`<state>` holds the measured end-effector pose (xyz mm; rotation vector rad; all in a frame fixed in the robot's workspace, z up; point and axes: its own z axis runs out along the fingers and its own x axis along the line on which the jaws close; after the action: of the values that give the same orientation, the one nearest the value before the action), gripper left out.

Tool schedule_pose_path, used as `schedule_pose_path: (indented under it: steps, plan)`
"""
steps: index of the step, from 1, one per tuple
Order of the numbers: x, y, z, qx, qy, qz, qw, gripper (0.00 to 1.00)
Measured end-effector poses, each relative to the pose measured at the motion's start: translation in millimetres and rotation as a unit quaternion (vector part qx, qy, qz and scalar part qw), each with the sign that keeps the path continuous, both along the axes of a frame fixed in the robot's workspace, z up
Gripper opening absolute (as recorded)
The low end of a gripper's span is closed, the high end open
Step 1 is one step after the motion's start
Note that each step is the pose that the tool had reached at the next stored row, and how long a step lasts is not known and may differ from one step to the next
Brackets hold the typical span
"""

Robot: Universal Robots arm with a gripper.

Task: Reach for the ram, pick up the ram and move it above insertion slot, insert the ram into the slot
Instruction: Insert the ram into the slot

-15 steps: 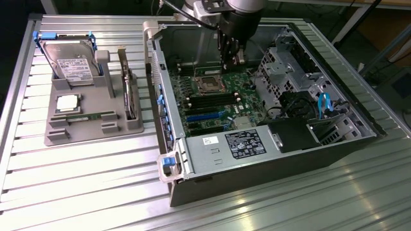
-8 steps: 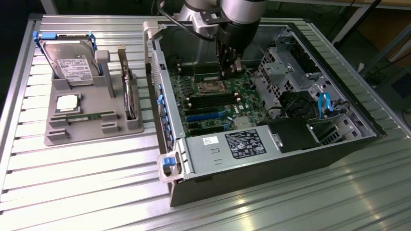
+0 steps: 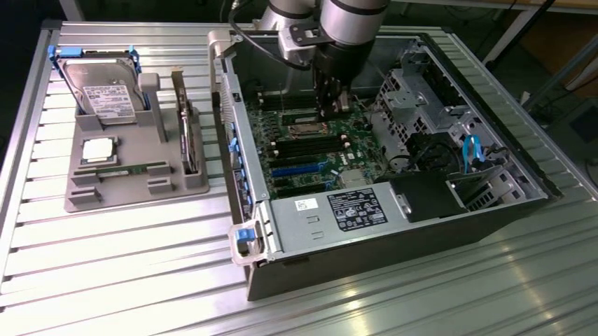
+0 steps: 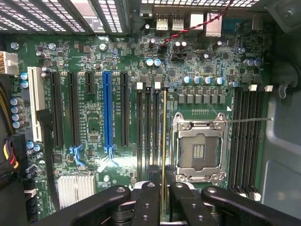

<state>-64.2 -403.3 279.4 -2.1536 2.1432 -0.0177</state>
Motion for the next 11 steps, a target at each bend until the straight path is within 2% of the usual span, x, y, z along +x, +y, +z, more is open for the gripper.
schedule_pose_path:
  steps: [1, 6, 11]
  plan:
    - [0.0, -0.4, -1.8, -0.0001, 0.0000, 0.000, 1.0000, 0.14]
    - [0.0, -9.7, -6.5, -0.0001, -0.0001, 0.000, 1.0000, 0.14]
    - [0.0, -9.9, -10.1, 0.0001, -0.0001, 0.000, 1.0000, 0.14]
